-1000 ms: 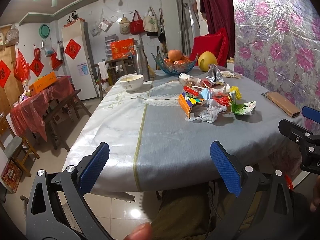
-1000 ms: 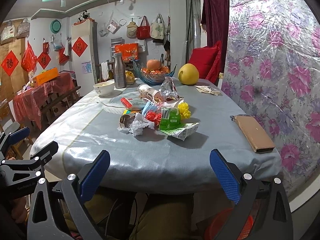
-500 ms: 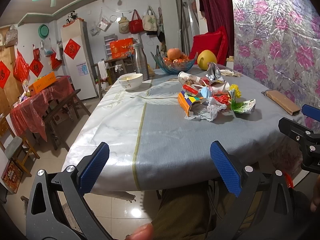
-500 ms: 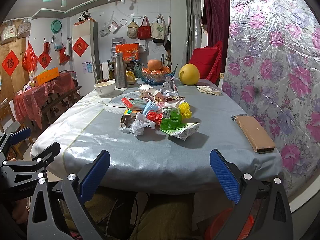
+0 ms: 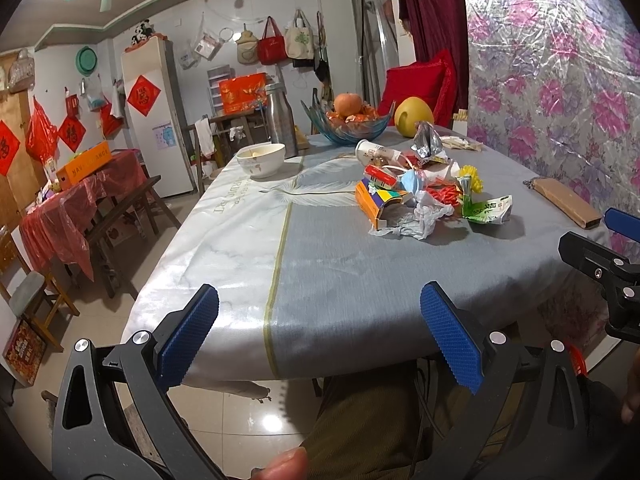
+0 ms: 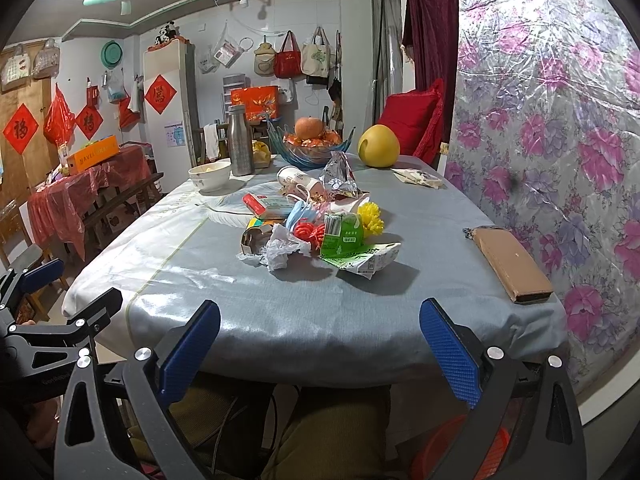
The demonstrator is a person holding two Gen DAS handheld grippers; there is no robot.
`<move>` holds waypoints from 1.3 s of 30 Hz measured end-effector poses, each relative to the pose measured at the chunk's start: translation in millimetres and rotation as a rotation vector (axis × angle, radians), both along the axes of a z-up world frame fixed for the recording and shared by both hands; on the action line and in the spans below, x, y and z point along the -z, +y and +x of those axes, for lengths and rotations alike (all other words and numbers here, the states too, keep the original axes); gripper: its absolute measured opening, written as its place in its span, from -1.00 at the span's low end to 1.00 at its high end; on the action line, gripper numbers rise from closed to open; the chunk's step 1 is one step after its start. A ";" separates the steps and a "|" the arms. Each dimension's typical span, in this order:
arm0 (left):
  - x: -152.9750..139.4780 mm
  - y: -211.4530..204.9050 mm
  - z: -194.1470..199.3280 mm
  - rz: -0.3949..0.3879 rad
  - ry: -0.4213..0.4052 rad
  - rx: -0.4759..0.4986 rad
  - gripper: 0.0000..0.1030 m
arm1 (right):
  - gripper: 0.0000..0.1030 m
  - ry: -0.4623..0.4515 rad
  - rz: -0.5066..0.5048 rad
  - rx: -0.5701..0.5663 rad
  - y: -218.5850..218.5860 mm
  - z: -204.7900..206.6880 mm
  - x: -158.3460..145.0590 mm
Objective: Collect trash
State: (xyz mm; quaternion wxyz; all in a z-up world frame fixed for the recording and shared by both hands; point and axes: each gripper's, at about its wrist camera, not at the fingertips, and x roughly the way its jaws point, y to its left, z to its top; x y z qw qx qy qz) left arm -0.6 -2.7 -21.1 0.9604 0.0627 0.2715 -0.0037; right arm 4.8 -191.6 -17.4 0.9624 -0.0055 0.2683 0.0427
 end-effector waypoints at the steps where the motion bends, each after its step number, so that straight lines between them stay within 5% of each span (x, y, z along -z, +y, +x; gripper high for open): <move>1: 1.1 0.2 -0.4 0.001 0.002 -0.001 0.87 | 0.90 0.000 0.000 0.001 0.0 0.0 -0.1; 30: 7.0 0.0 9.4 0.018 0.055 -0.003 0.87 | 0.90 0.016 0.013 0.003 -6.7 6.0 7.3; 39: 28.3 7.1 34.9 -0.014 0.165 -0.006 0.87 | 0.90 0.089 0.048 0.020 -20.8 29.6 28.5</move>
